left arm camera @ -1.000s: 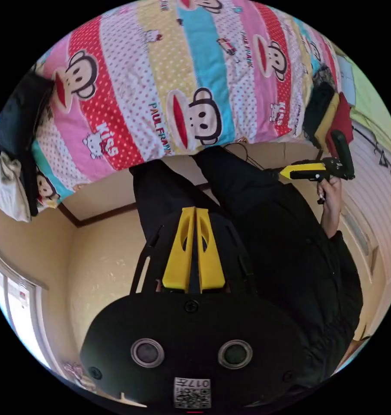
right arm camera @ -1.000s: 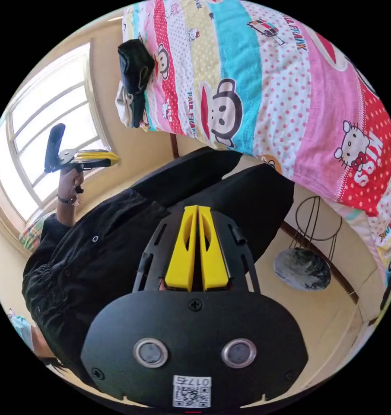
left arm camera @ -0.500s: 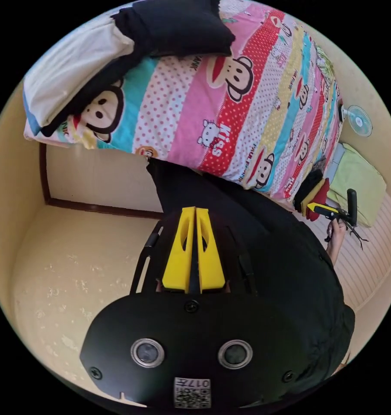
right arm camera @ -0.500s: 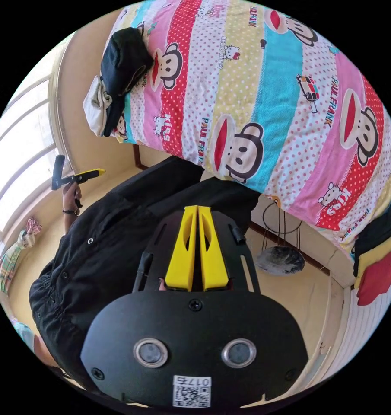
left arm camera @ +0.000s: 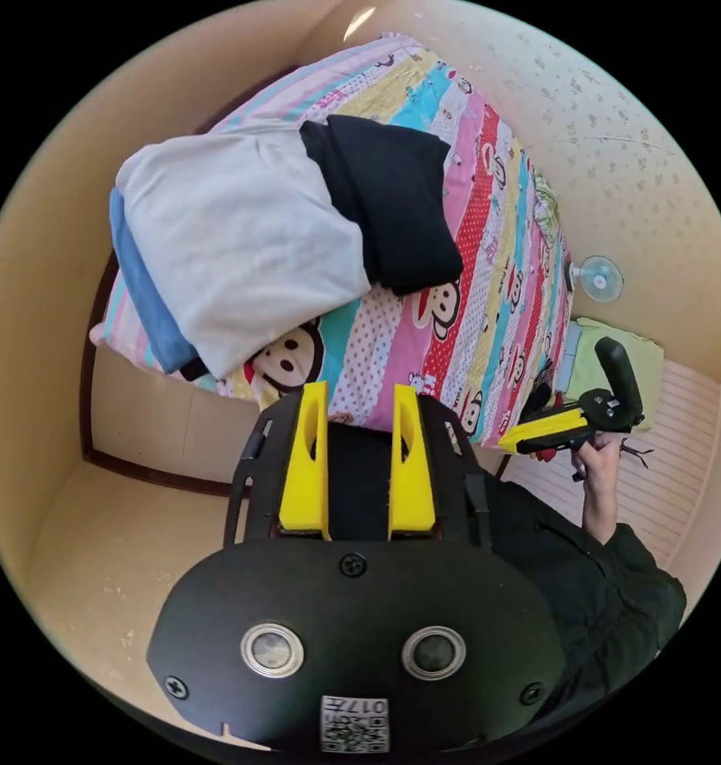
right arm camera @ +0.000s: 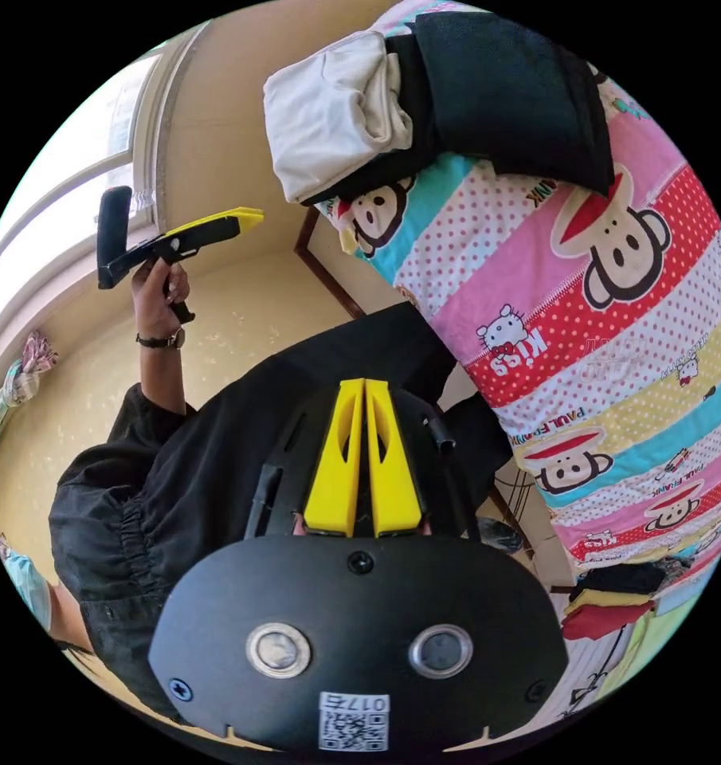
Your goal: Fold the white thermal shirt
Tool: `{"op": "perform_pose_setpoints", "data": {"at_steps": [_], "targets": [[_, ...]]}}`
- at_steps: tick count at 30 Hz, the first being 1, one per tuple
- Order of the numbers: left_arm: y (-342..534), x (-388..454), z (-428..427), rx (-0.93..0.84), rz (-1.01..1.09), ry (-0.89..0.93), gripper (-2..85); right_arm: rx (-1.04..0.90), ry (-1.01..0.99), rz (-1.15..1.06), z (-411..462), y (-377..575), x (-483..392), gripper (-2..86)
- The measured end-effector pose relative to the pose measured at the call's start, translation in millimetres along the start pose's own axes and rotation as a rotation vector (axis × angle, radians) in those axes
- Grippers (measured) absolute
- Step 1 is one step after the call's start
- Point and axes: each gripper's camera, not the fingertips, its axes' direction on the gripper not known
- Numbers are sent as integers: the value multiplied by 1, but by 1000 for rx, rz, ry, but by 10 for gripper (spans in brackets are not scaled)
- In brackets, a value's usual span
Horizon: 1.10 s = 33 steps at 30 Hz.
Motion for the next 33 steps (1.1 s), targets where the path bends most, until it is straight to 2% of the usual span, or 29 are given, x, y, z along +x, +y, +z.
{"op": "perform_pose_setpoints", "data": {"at_steps": [7, 12, 18, 25, 29, 31, 33], "targets": [[-85, 6, -20, 84, -27, -46, 139, 174, -48, -95, -2, -61, -17, 47], [-120, -18, -10, 2, -82, 52, 155, 271, 61, -90, -3, -116, -15, 100], [-137, -21, 1, -92, -69, -64, 115, 365, 37, -86, 15, -156, 8, 106], [-90, -71, -20, -40, -31, 92, 64, 376, -85, -77, 48, -181, 34, 66], [-50, -117, -28, -3, -38, 328, 52, 312, -185, -64, 57, -164, 38, 31], [-27, -132, -36, 32, -17, 434, 51, 297, -293, -84, 51, -145, 43, 26], [-3, -145, -44, 50, 29, 524, 51, 258, -481, -142, 41, -117, 50, 19]]}}
